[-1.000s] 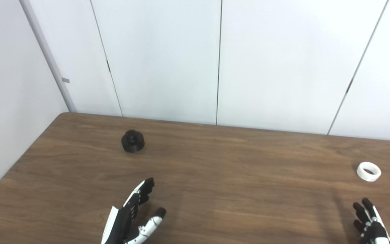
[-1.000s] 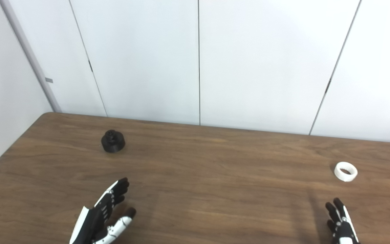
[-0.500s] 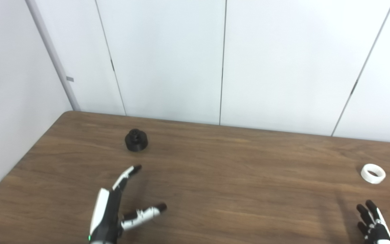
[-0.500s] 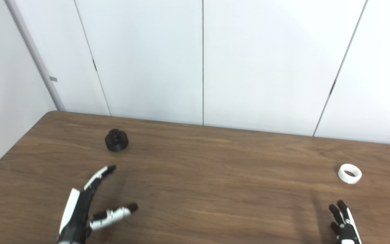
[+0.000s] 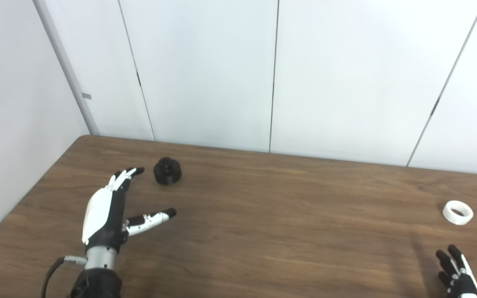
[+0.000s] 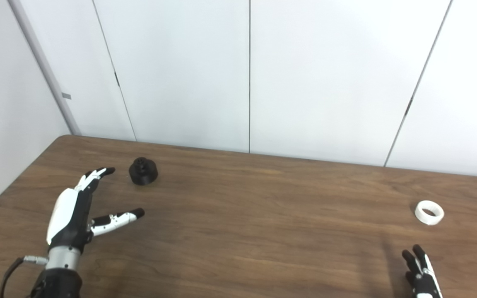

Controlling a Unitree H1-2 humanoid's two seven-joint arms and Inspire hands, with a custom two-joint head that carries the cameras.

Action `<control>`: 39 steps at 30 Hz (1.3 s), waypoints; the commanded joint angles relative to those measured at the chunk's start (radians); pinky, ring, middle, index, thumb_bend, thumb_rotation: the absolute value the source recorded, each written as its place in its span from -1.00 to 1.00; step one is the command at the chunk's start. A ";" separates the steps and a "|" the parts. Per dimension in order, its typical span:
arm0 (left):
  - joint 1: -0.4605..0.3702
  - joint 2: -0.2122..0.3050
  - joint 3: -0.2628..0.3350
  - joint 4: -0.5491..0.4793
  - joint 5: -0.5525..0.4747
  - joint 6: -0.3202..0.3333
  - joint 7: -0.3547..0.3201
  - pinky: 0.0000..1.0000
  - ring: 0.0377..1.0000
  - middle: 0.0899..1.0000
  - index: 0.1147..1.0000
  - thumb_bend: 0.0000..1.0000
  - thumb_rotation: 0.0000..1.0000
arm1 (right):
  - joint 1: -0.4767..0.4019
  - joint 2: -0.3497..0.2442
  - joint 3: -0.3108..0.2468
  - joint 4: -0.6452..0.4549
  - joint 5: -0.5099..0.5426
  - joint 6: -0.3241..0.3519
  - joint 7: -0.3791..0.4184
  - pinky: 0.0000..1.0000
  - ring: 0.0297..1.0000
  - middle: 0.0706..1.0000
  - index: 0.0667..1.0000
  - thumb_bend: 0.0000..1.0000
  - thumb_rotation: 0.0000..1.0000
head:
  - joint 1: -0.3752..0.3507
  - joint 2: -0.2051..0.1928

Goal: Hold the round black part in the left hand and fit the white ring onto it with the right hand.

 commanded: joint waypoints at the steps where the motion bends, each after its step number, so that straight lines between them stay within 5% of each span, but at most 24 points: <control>1: -0.059 0.035 0.011 0.014 0.018 0.005 0.015 0.98 0.97 0.87 0.68 0.87 -0.36 | 0.006 0.017 0.003 0.010 -0.014 -0.003 -0.010 1.00 0.94 0.87 0.94 -0.14 1.00 | 0.002 0.000; 16: -0.245 0.131 -0.029 0.267 0.043 0.031 0.006 1.00 0.95 0.83 0.62 0.91 -0.29 | 0.003 0.024 0.007 0.007 -0.005 0.009 -0.012 1.00 0.96 0.87 0.95 -0.11 1.00 | 0.002 0.000; 39: -0.468 0.191 -0.148 0.595 0.039 0.072 0.001 1.00 0.94 0.82 0.56 0.92 -0.34 | 0.012 0.005 0.013 0.018 0.053 -0.028 0.042 1.00 1.00 0.99 1.00 -0.11 1.00 | -0.007 0.000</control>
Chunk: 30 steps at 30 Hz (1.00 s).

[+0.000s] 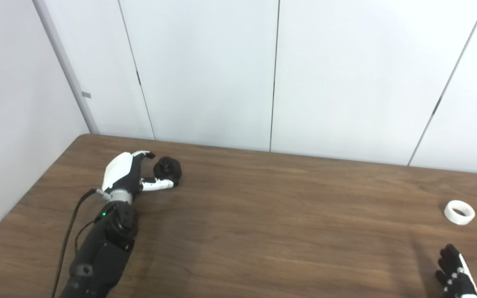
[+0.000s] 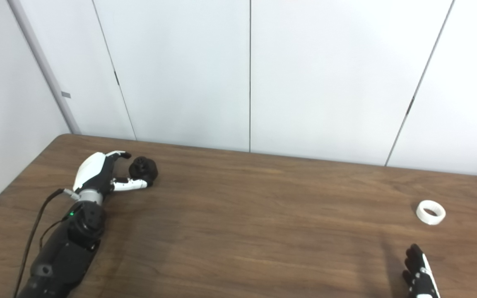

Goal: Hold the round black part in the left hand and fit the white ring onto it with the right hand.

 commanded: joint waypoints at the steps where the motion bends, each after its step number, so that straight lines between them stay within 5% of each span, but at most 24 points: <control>1: -0.067 0.043 -0.006 0.001 0.022 0.000 0.019 1.00 0.94 0.83 0.56 0.92 -0.35 | 0.013 0.008 0.005 0.013 0.004 -0.017 0.006 1.00 1.00 1.00 1.00 -0.11 1.00 | 0.000 0.001; 30: -0.112 0.049 -0.030 0.092 -0.074 0.001 -0.011 1.00 1.00 0.85 0.58 0.80 -0.47 | 0.024 0.008 0.004 0.002 -0.003 -0.014 0.003 1.00 1.00 1.00 1.00 -0.10 1.00 | -0.005 0.004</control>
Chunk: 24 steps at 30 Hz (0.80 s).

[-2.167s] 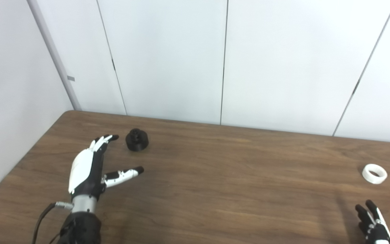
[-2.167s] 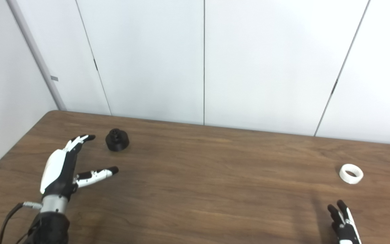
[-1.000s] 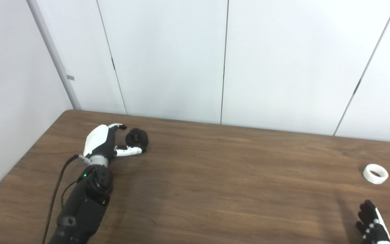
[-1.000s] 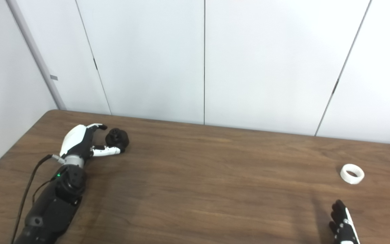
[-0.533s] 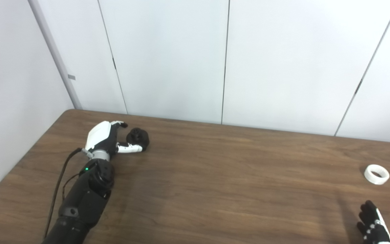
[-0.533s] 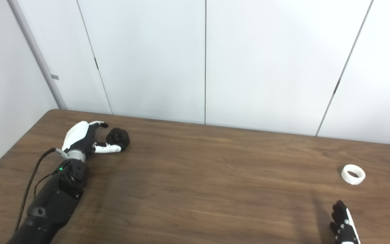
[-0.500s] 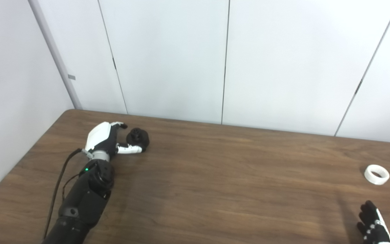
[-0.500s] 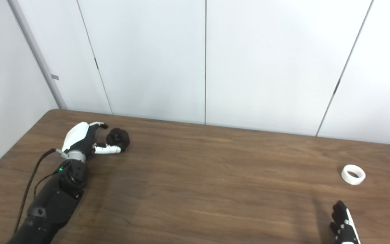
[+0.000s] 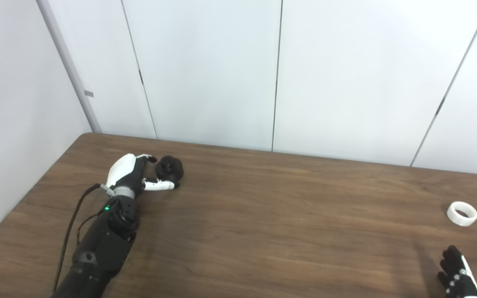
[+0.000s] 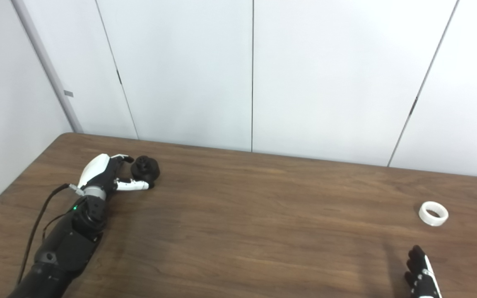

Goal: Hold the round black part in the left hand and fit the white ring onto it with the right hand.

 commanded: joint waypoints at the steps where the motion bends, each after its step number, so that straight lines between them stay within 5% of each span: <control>1: -0.059 0.024 0.011 -0.007 -0.011 -0.019 0.009 1.00 1.00 0.85 0.58 0.80 -0.46 | 0.019 0.009 0.005 0.003 -0.006 -0.011 0.001 1.00 1.00 0.99 1.00 -0.10 1.00 | 0.001 0.001; 24: -0.071 0.011 0.001 0.009 -0.054 -0.021 0.003 1.00 1.00 0.86 0.59 0.75 -0.52 | 0.023 0.013 0.004 0.002 -0.018 -0.021 -0.003 1.00 1.00 0.98 1.00 -0.14 1.00 | 0.000 0.008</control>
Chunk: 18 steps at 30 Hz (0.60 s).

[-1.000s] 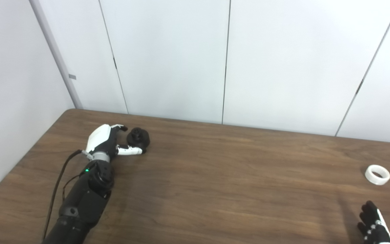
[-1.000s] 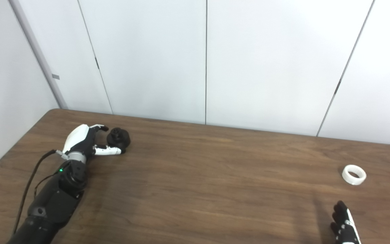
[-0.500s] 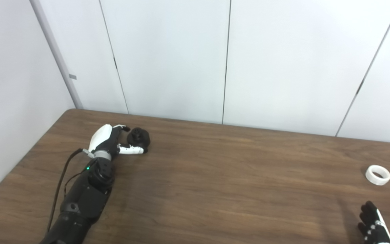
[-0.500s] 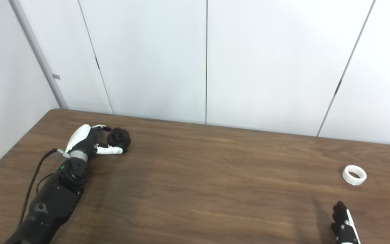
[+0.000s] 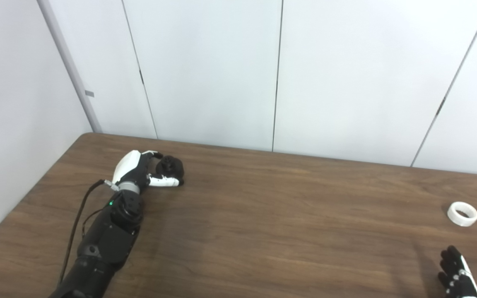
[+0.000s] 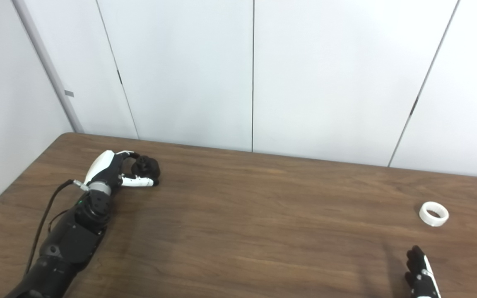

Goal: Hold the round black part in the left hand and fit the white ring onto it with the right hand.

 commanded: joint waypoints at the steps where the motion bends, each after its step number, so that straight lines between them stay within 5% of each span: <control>1: -0.042 0.022 -0.001 -0.012 0.006 -0.009 0.010 1.00 1.00 0.85 0.58 0.74 -0.52 | 0.021 0.013 0.004 0.005 0.004 -0.020 0.000 1.00 1.00 0.98 1.00 -0.14 1.00 | 0.000 0.001; 13: -0.037 0.022 0.001 0.002 0.024 -0.038 0.061 1.00 0.98 0.77 0.14 0.68 -0.76 | 0.022 0.006 0.002 0.015 0.020 -0.039 0.012 1.00 1.00 0.98 1.00 -0.12 1.00 | 0.009 0.003; 14: -0.035 0.021 0.001 0.005 0.026 -0.048 0.074 1.00 0.96 0.74 -0.03 0.31 -0.84 | 0.022 0.006 0.001 0.013 0.020 -0.034 0.011 1.00 1.00 0.98 1.00 -0.11 1.00 | 0.009 0.003; 15: -0.035 0.021 0.001 0.007 0.026 -0.055 0.083 1.00 0.94 0.72 -0.09 0.18 -0.86 | 0.022 0.007 0.001 0.011 0.019 -0.029 0.010 1.00 1.00 0.98 1.00 -0.10 1.00 | 0.009 0.003; 18: -0.026 0.021 -0.003 0.009 0.043 -0.082 0.136 1.00 0.88 0.64 -0.16 0.06 -0.90 | 0.022 0.008 -0.002 0.011 0.021 -0.030 0.007 1.00 1.00 0.98 1.00 -0.09 1.00 | 0.013 0.005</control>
